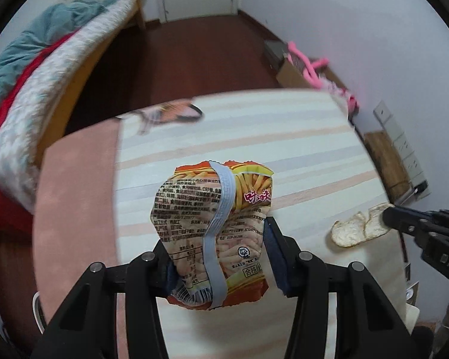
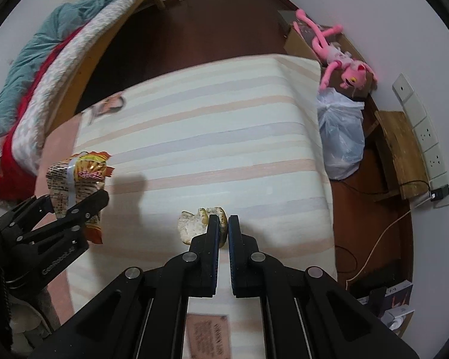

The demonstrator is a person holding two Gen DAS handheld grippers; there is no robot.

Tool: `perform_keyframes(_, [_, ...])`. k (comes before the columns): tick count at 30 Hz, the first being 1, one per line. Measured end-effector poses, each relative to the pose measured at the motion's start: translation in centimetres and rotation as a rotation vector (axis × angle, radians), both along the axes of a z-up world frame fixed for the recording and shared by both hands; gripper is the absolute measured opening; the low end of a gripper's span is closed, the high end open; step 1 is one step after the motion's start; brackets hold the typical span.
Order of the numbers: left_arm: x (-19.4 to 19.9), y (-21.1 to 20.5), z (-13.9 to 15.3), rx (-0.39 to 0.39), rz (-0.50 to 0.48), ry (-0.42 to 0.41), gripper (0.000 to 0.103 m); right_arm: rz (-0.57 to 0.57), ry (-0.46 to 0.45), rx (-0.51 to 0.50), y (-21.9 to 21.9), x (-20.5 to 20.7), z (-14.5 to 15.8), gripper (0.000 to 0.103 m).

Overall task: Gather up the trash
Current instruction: 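Grasp the orange chip bag with the left tool while the right tool grasps the bread crust, then carry the chip bag and bread crust over the bin and release both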

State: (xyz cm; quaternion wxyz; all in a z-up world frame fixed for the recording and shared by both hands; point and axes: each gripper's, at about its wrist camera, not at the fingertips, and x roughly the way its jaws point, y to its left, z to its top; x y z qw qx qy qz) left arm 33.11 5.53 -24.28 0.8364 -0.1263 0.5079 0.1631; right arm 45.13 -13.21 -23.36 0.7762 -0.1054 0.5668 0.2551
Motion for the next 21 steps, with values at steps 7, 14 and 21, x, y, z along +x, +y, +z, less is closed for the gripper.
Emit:
perform_keyframes(7, [-8.8, 3.2, 6.8, 0.026, 0.106, -0.123, 0.046, 0.096, -0.042, 0.048, 2.8, -5.3, 4.5, 0.006])
perform_keyframes(14, [-18.9, 7.4, 11.5, 0.084, 0.223, -0.182, 0.046, 0.221, -0.058, 0.121, 8.8, -12.7, 8.5, 0.006])
perform_keyframes(21, [-29.5, 12.2, 13.8, 0.129, 0.356, -0.190, 0.046, 0.382, -0.031, 0.176, 17.9, -22.3, 10.2, 0.006])
